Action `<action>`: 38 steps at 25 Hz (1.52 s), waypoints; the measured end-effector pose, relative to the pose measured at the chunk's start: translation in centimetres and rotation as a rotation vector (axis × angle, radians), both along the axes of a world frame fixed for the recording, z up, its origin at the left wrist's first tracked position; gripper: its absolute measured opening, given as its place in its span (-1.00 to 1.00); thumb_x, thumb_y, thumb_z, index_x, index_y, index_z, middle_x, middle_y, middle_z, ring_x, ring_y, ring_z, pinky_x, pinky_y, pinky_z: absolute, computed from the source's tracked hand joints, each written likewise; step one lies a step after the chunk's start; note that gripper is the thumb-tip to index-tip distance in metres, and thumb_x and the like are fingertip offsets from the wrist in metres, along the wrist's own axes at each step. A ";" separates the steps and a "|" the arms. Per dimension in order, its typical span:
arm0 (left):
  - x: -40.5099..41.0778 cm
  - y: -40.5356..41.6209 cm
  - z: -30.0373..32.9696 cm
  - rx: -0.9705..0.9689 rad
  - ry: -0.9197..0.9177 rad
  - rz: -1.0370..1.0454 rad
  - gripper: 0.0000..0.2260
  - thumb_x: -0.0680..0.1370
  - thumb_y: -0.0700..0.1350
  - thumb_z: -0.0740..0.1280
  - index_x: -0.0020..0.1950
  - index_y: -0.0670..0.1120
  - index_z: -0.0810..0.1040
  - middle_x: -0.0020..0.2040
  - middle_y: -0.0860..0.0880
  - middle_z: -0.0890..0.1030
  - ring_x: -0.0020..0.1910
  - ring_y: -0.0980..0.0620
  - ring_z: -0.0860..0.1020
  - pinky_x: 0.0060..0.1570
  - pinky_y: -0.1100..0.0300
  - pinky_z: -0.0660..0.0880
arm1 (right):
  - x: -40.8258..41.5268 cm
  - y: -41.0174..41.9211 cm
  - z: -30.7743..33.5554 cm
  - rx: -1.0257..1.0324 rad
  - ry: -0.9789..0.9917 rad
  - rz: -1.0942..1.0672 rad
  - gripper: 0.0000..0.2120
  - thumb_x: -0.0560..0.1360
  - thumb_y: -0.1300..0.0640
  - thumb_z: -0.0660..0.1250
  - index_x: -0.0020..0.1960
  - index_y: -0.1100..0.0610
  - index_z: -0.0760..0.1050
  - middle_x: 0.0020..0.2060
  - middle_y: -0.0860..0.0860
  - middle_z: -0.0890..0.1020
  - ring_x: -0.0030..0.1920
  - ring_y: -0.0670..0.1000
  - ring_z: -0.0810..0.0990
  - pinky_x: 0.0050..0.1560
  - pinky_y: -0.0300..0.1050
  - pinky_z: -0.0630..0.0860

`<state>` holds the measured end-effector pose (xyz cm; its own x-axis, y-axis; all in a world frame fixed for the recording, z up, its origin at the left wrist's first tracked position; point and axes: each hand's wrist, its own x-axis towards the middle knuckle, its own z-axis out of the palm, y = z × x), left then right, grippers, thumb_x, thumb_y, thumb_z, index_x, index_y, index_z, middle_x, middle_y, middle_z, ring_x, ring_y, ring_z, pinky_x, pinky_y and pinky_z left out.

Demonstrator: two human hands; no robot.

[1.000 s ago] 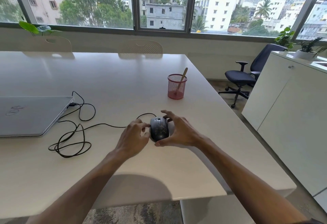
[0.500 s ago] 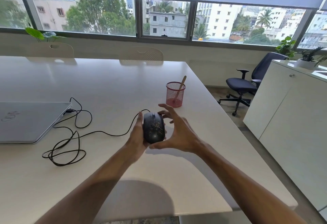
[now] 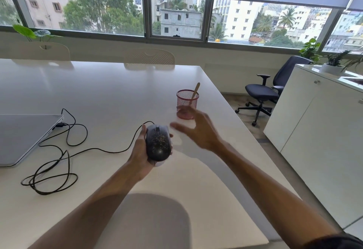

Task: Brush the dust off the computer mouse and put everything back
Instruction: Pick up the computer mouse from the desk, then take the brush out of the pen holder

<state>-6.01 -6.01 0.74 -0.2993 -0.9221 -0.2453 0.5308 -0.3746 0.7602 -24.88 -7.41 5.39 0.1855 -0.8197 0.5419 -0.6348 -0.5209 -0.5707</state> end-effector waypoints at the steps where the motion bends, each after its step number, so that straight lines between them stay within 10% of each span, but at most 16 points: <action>1: 0.0 0.0 0.0 -0.021 0.014 -0.015 -0.32 0.59 0.33 0.06 0.04 -0.23 0.68 -0.24 -0.22 0.68 -0.34 -0.12 0.64 -0.33 0.11 0.61 | -0.6 -1.1 0.6 -0.013 -0.023 -0.083 -0.40 0.38 -0.32 0.41 0.28 0.01 0.52 0.09 -0.07 0.68 0.06 -0.10 0.65 0.12 -0.04 0.58; 6: -0.3 -0.1 -0.2 -0.096 0.048 -0.030 -0.35 0.61 0.29 0.06 -0.04 -0.22 0.71 -0.19 -0.22 0.68 -0.35 -0.12 0.64 -0.35 0.10 0.60 | -3.5 -7.4 2.6 -0.007 -0.097 -0.376 -0.72 0.45 0.00 0.47 0.13 0.04 0.61 -0.01 -0.09 0.70 0.02 -0.09 0.67 0.11 -0.03 0.55; 12: -0.1 0.1 -0.3 -0.061 0.019 -0.088 -0.29 0.59 0.33 0.08 -0.04 -0.29 0.68 -0.25 -0.23 0.64 -0.35 -0.12 0.63 -0.35 0.10 0.60 | -5.5 -13.8 3.9 0.234 -0.048 -0.407 -0.36 0.49 -0.06 0.43 0.48 0.09 0.30 0.30 0.07 0.53 0.29 0.08 0.52 0.29 0.05 0.44; 19: -0.1 -0.2 0.0 -0.002 0.074 -0.098 -0.24 0.57 0.35 0.07 -0.17 -0.30 0.72 -0.33 -0.21 0.64 -0.41 -0.10 0.64 -0.39 0.14 0.60 | -5.6 -17.4 3.5 0.458 0.040 -0.469 -0.42 0.56 -0.17 0.30 0.46 0.12 0.35 0.36 0.09 0.50 0.39 0.13 0.43 0.34 0.04 0.38; 25: -0.1 -0.2 0.3 0.024 0.079 -0.067 -0.24 0.58 0.34 0.07 -0.12 -0.34 0.67 -0.35 -0.25 0.61 -0.45 -0.12 0.60 -0.45 0.16 0.57 | -4.0 -18.5 3.4 0.379 -0.145 -0.561 -0.83 0.51 0.02 0.41 -0.06 0.13 0.66 -0.09 0.05 0.67 0.10 0.10 0.61 0.01 -0.10 0.49; 34: 0.0 -0.2 0.3 0.018 0.062 -0.059 -0.25 0.57 0.34 0.08 -0.11 -0.33 0.67 -0.32 -0.23 0.62 -0.42 -0.12 0.62 -0.41 0.16 0.58 | -2.4 -16.5 3.4 0.145 0.201 -0.541 -0.72 0.55 -0.07 0.37 -0.12 0.12 0.69 -0.15 0.12 0.71 -0.05 0.19 0.64 -0.10 -0.15 0.35; 38: 0.0 -0.4 0.0 -0.005 0.033 -0.072 -0.25 0.57 0.35 0.09 -0.12 -0.30 0.70 -0.30 -0.23 0.63 -0.40 -0.12 0.63 -0.39 0.14 0.59 | -3.2 -14.4 5.5 0.054 -0.089 -0.551 -0.81 0.51 -0.03 0.41 -0.05 0.07 0.71 -0.09 0.03 0.74 -0.02 0.13 0.66 -0.14 -0.13 0.44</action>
<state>-5.97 -6.38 0.72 -0.3725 -0.8992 -0.2297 0.5275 -0.4088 0.7447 -28.04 -21.84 10.87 -0.3229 -0.8096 0.4902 -0.7533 -0.0938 -0.6510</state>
